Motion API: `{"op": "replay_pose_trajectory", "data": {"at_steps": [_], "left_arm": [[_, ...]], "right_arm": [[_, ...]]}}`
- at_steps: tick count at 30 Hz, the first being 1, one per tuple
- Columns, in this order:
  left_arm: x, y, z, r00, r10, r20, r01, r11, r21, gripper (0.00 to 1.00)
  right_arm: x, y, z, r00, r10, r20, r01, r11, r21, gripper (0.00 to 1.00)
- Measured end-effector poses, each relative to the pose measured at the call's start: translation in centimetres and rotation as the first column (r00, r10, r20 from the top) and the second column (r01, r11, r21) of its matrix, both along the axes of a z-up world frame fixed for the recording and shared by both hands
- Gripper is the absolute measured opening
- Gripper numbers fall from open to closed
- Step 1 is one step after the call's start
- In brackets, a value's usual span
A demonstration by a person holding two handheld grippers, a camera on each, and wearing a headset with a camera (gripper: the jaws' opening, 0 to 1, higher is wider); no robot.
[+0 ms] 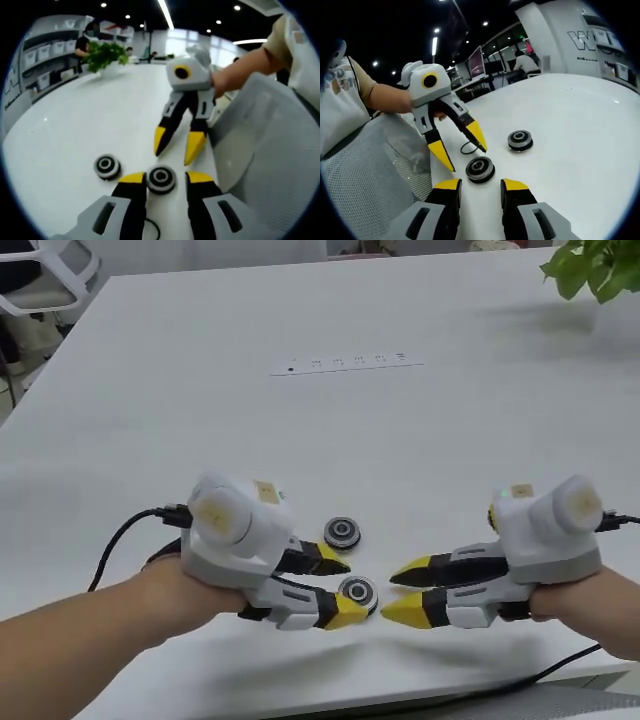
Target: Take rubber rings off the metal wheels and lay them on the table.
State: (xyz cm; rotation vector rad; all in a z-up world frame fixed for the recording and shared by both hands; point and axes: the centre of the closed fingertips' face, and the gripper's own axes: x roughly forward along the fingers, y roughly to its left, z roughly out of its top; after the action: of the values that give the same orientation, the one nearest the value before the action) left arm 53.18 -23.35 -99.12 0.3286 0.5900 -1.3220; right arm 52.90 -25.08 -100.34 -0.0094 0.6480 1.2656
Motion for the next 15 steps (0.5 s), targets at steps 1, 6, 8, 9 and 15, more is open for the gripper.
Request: {"op": "replay_pose_trajectory", "data": {"at_steps": [1, 6, 8, 9, 15], "left_arm": [[0.01, -0.07, -0.09, 1.0, 0.0, 0.0, 0.0, 1.0, 0.001, 0.31], [0.04, -0.16, -0.53, 1.0, -0.004, 0.006, 0.004, 1.0, 0.015, 0.27], [0.11, -0.12, -0.73, 1.0, 0.0, 0.006, 0.0, 1.0, 0.02, 0.25], [0.12, -0.11, -0.8, 1.0, 0.0, 0.007, 0.0, 1.0, 0.022, 0.23], [0.36, -0.18, -0.95, 0.999, -0.003, 0.052, 0.001, 1.0, 0.03, 0.18]], "right_arm": [[-0.06, 0.05, -0.03, 1.0, 0.001, -0.001, -0.001, 1.0, 0.0, 0.29], [-0.28, 0.14, -0.28, 1.0, 0.006, -0.006, -0.006, 1.0, -0.001, 0.29], [-0.35, 0.23, -0.23, 1.0, 0.003, -0.006, -0.003, 1.0, 0.0, 0.29], [-0.34, 0.23, -0.23, 1.0, 0.002, -0.007, -0.002, 1.0, 0.0, 0.29], [-0.32, 0.29, -0.23, 1.0, 0.001, -0.007, -0.001, 1.0, 0.003, 0.29]]}}
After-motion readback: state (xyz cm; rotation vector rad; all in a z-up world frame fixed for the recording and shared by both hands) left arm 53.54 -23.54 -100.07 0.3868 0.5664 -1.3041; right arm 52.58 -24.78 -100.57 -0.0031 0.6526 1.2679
